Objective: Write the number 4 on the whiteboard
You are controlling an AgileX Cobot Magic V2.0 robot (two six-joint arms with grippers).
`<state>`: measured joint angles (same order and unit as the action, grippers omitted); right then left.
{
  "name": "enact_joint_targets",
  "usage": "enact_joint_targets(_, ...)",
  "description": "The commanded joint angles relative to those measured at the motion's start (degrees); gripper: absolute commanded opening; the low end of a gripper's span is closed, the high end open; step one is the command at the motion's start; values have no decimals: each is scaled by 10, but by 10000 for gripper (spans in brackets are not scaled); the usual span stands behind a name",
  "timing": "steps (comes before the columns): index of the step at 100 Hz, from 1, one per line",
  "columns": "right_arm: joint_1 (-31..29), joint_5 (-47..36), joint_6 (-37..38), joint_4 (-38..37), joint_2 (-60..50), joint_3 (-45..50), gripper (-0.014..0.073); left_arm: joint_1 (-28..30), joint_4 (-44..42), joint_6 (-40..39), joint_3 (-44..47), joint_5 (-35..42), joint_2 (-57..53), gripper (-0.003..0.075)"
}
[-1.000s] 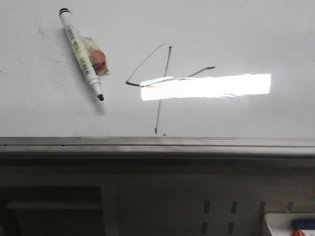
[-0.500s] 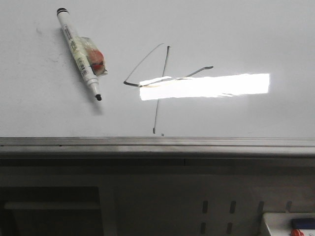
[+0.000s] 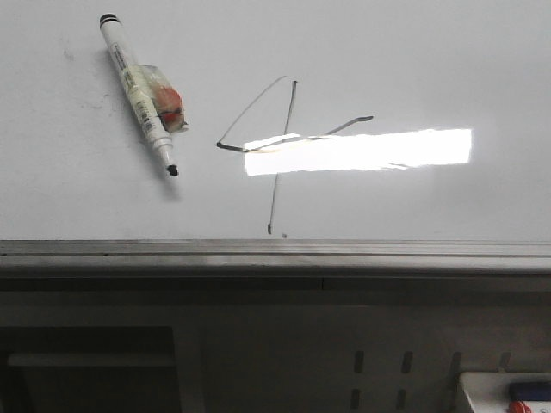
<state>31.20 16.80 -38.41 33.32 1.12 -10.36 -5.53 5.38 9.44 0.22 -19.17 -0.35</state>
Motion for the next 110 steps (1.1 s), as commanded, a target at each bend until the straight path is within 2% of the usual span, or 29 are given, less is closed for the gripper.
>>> enact_joint_targets(1, -7, -61, 0, -24, 7, -2, -54, 0, -1, -6, 20, 29, -14, -20)
enact_joint_targets(8, -22, -111, 49, -63, 7, 21, -54, 0, -1, -6, 20, 29, -14, -20)
enact_joint_targets(14, -42, -134, 171, -140, 7, 45, -54, 0, -1, -6, 20, 29, -14, -20)
enact_joint_targets(16, -51, -137, 243, -196, 7, 56, -54, 0, -1, -6, 20, 29, -14, -20)
enact_joint_targets(19, -64, -139, 300, -244, 7, 65, -54, 0, -1, -6, 20, 29, -14, -20)
enact_joint_targets(24, -93, -138, 444, -369, 7, 86, -54, 0, -1, -6, 20, 29, -14, -20)
enact_joint_targets(29, -117, -138, 514, -430, 7, 101, -54, 0, -1, -6, 20, 29, -14, -20)
enact_joint_targets(32, -132, -138, 538, -437, 7, 113, -54, 0, -1, -6, 20, 29, -14, -20)
enact_joint_targets(36, -155, -138, 538, -437, 6, 125, -54, 0, -1, -6, 20, 29, -14, -20)
enact_joint_targets(46, -199, -52, 538, -437, -8, 124, -54, 0, -1, -6, 20, 29, -14, -20)
enact_joint_targets(58, -214, 18, 538, -437, -25, 124, -54, 0, -1, -6, 20, 29, -14, -20)
enact_joint_targets(110, -214, 13, 538, -437, -25, 124, -54, 0, -1, -6, 20, 29, -14, -20)
